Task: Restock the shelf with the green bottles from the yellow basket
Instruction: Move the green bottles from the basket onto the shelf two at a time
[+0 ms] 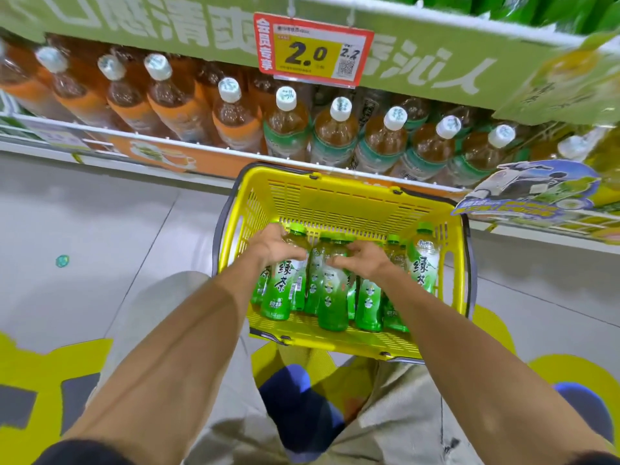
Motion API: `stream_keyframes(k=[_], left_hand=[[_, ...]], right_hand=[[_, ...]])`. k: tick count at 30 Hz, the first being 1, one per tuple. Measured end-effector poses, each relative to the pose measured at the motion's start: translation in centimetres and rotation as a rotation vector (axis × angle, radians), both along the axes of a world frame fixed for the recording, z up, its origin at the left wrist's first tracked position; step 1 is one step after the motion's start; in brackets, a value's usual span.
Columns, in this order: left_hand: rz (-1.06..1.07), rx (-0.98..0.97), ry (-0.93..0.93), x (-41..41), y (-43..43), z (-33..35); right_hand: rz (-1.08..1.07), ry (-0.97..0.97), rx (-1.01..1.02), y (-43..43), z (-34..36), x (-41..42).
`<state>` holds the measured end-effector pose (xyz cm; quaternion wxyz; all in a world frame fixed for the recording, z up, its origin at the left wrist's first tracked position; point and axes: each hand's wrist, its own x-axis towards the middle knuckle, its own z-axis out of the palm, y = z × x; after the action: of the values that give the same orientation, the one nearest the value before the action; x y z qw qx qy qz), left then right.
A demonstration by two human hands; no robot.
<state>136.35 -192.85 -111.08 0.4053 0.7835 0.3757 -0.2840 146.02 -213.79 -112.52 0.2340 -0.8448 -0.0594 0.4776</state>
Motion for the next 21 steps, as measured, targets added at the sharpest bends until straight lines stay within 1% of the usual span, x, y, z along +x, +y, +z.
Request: stream_keyframes(k=[3, 5, 8, 10, 15, 19, 21], left_hand=[[0.009, -0.026, -0.047, -0.1, -0.8, 1.3], [0.013, -0.044, -0.092, -0.3, -1.2, 2.1], [0.030, -0.077, -0.155, -0.5, -1.6, 3.4], [0.033, -0.081, -0.210, -0.4, -1.9, 5.1], [0.005, -0.112, -0.407, -0.3, -2.2, 10.9], [-0.040, -0.073, -0.582, 0.1, -1.3, 15.7], [-0.063, -0.038, -0.663, 0.4, -1.6, 19.4]], right_hand=[[-0.120, -0.040, 0.093, -0.9, 0.5, -0.7], [-0.142, -0.074, 0.144, -1.0, 1.7, -1.2], [-0.087, -0.119, 0.191, -0.5, 4.0, -1.9], [-0.026, -0.187, 0.195, -0.2, 5.9, -2.1], [-0.026, -0.310, 0.267, -0.1, 12.3, -1.6], [0.012, -0.530, 0.316, -0.7, 18.5, -0.7], [0.016, -0.616, 0.360, -1.1, 21.8, -0.2]])
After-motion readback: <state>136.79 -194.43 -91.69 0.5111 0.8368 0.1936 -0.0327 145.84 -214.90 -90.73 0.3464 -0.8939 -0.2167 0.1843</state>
